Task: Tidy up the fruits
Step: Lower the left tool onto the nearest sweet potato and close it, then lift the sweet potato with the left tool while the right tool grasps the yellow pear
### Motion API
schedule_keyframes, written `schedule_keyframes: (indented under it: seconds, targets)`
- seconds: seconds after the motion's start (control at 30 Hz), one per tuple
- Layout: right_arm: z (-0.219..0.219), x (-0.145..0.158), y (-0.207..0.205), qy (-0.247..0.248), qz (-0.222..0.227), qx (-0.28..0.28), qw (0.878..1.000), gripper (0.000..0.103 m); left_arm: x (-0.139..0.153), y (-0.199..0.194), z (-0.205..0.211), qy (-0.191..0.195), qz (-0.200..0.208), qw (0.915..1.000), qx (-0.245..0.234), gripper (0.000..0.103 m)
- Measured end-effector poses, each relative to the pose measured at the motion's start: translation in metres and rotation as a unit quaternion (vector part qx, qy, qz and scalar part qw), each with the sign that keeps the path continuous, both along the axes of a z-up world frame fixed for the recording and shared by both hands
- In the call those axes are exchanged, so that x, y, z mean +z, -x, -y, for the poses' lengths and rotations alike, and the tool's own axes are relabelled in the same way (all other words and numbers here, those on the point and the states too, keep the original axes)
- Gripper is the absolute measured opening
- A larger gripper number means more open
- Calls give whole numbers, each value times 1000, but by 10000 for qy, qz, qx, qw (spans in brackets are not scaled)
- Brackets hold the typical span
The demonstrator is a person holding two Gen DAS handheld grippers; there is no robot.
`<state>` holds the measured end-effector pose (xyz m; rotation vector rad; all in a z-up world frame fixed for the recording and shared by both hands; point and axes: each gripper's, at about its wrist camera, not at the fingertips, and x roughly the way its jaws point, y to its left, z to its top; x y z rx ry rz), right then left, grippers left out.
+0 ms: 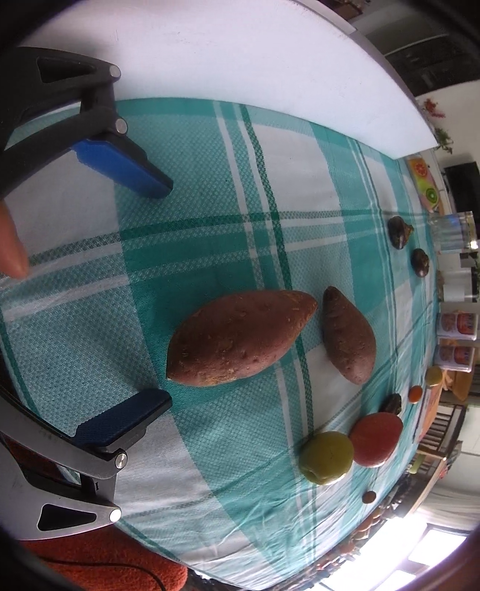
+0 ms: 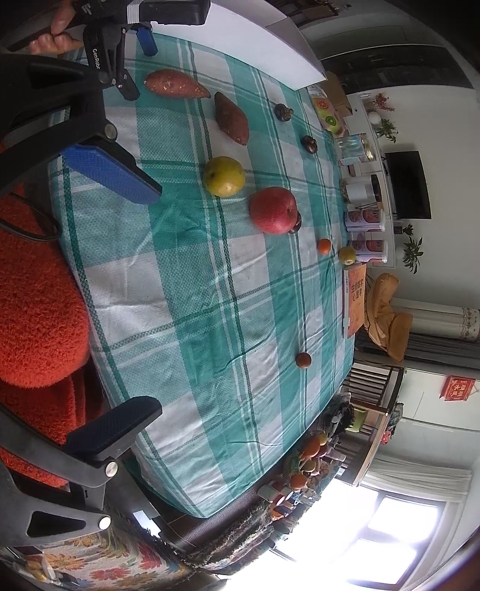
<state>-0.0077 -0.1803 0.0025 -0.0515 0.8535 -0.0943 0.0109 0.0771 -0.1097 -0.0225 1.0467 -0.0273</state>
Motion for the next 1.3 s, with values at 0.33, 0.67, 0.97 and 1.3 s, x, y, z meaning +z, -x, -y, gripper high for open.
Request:
schedule_keyframes:
  seconds: [0.33,0.67,0.97,1.3]
  targets:
    - [2,-4,0,-320,-70,74,9994,103,28,-11,-13,786,300,9961,-271,101]
    - [-3,-11,-9,-577,-203,233,9979,103,20,-43,-4,946,-59,9949,-347,55]
    - [-40,-34,-108,-1449,-885,1278,9772,87,25,-30,-22,1178,63,9929,-160,43]
    - [-90,-83,-163,-1376,-1736,1496,9636,51,70,-5,-36,1498,465,9872,-289,43]
